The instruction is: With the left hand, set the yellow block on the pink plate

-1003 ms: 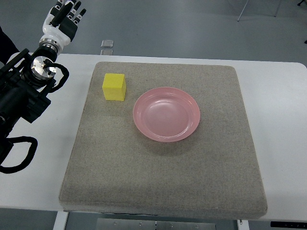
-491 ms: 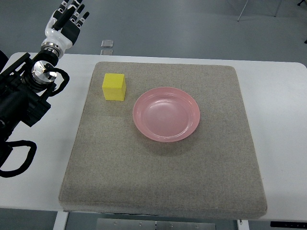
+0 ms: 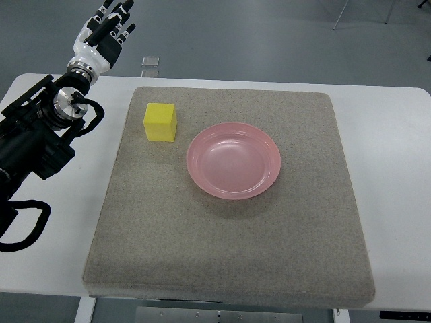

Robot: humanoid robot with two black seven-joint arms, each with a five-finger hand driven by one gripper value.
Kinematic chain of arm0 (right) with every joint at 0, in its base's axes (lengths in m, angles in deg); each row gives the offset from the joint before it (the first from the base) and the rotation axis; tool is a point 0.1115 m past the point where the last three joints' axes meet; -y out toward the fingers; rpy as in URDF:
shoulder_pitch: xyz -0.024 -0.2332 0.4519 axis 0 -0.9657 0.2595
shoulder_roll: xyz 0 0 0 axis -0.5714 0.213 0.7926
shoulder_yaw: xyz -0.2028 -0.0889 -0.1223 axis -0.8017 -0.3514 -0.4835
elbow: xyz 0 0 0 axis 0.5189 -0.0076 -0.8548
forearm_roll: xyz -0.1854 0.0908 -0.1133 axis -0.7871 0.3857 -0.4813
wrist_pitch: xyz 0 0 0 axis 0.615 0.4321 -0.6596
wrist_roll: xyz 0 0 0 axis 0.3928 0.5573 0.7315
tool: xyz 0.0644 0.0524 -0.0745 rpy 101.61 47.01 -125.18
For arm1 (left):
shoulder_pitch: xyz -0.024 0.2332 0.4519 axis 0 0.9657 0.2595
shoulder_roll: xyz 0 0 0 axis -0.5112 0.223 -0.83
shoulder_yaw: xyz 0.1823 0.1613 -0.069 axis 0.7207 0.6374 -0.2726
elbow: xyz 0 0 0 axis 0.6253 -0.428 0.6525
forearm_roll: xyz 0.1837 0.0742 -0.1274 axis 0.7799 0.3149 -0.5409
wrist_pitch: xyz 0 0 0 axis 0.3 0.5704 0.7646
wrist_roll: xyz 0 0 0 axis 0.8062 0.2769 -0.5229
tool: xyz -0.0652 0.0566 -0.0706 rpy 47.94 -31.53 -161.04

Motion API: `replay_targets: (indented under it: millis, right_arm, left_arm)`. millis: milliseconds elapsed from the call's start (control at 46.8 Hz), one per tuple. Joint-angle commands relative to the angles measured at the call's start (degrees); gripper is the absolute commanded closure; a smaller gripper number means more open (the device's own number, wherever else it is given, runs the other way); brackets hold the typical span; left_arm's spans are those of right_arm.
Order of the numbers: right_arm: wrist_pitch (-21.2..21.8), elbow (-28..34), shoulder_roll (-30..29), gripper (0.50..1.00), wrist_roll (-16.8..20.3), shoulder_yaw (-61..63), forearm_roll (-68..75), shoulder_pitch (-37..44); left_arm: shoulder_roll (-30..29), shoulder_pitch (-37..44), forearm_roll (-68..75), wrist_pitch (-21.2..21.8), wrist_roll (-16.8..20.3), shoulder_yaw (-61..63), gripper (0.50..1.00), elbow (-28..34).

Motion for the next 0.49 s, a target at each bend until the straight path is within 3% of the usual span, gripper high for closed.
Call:
replay_targets:
  millis: [0, 235, 470]
  right_arm:
    - [-0.1, 0.0, 0.0, 0.576, 0.0, 0.0, 0.0, 0.0]
    - [-0.1, 0.0, 0.0, 0.576, 0.0, 0.0, 0.0, 0.0]
    - [-0.1, 0.0, 0.0, 0.576, 0.0, 0.0, 0.0, 0.0]
  left_arm:
    - [-0.2, 0.3, 0.0, 0.2, 0.0, 0.7, 0.508, -2.3]
    - [-4.7, -1.1, 0.3, 1.3, 0.0, 13.8, 0.51, -9.0]
    - [-10.6, -7.9, 0.8, 1.3, -0.5, 29.3, 0.51, -13.1]
